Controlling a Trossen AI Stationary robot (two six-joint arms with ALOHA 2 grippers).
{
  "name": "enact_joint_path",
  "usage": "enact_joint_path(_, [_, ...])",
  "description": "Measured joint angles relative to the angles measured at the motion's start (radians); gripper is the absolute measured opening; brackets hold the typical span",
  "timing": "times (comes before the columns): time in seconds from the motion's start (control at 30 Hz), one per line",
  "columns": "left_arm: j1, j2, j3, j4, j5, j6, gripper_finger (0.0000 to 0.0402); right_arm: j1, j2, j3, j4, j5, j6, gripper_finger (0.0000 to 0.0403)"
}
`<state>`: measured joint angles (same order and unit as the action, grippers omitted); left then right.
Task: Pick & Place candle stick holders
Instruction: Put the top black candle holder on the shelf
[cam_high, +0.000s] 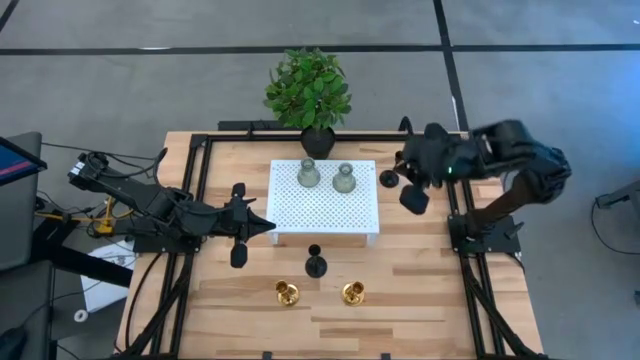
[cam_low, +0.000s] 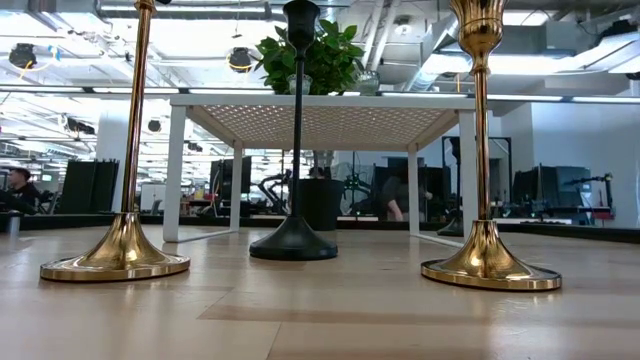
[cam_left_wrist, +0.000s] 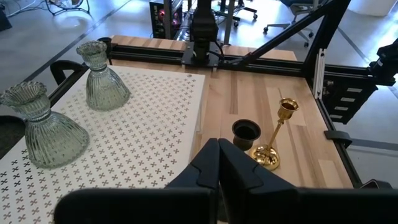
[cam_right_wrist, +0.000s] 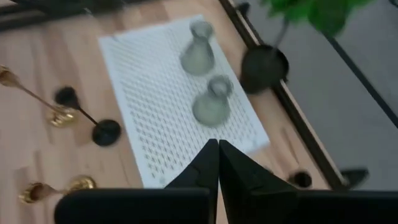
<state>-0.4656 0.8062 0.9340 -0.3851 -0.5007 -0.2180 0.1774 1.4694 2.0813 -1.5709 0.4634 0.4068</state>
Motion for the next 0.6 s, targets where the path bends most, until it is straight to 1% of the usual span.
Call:
enact_joint_path(0.13, [0.000,0.000,0.000,0.000,0.000,0.000,0.0003,0.056,-0.098,-0.232,0.001,0.078,0.165,0.0000])
enact_joint_path(0.27, [0.000,0.000,0.000,0.000,0.000,0.000,0.0003,0.104,-0.206,-0.458,0.050,0.116,0.330,0.0000])
enact_joint_path(0.37, [0.000,0.000,0.000,0.000,0.000,0.000,0.0003,0.139,-0.284,-0.624,0.154,0.140,0.409,0.0000])
enact_joint_path(0.6, [0.000,0.000,0.000,0.000,0.000,0.000,0.0003,0.187,-0.435,-1.024,0.437,0.214,0.517,0.0000])
